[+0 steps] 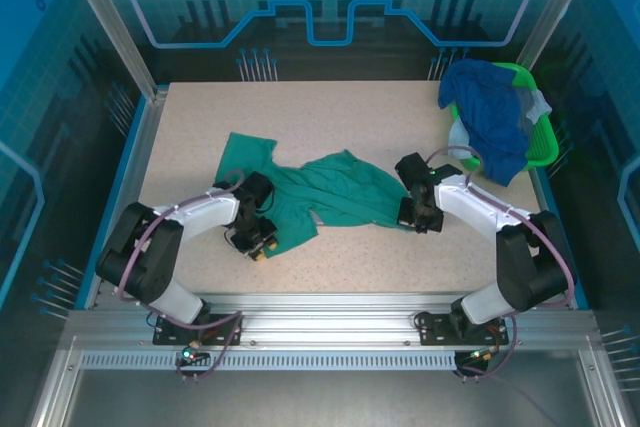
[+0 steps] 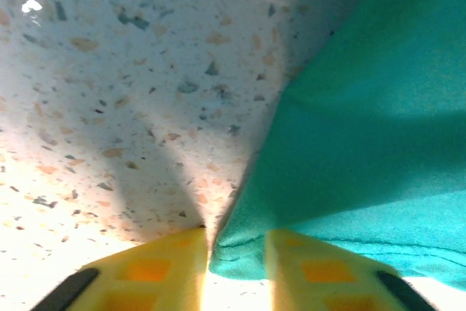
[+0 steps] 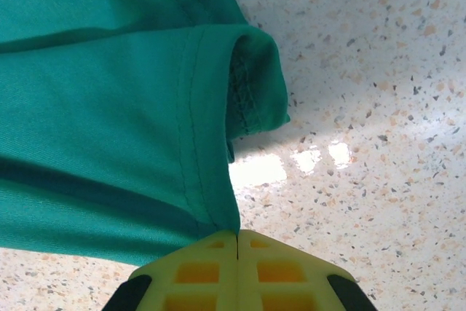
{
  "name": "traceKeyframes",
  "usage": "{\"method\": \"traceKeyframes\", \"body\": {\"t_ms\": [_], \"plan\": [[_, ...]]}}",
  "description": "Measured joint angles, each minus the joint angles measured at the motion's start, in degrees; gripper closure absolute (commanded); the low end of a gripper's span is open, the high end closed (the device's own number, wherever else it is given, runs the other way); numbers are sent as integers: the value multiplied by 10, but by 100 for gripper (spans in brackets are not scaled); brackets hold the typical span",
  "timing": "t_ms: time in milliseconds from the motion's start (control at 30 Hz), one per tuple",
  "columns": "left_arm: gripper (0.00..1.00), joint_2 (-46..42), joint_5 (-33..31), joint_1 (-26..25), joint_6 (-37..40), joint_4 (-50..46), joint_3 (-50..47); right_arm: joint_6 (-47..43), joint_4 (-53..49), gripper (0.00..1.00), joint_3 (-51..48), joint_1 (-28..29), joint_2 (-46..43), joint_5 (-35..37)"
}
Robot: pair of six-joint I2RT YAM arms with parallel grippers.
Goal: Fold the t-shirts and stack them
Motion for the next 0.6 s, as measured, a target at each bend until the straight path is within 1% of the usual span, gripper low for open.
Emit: {"method": "traceKeyframes", "body": {"t_ms": [33,100,200,300,467,600], "plan": [[98,7,-3,0,1,-11,8,0,0,100,-3,0,-2,0],[100,8,-9,-3,3,-18,16,0,-1,100,-8,0,-5,-1],[100,-8,-40,-14,12,-2,21,3,-5,100,-9,0,-6,-7],[100,-92,-80,-17,12,-19,29,8,-12,100,-11,3,-14,-17],[100,-289,-145,-17,5,-112,52,17,-36,100,-11,23,-41,-28],[100,-380,-191,-17,-9,-200,53,24,-56,100,-17,37,-69,-35]]}}
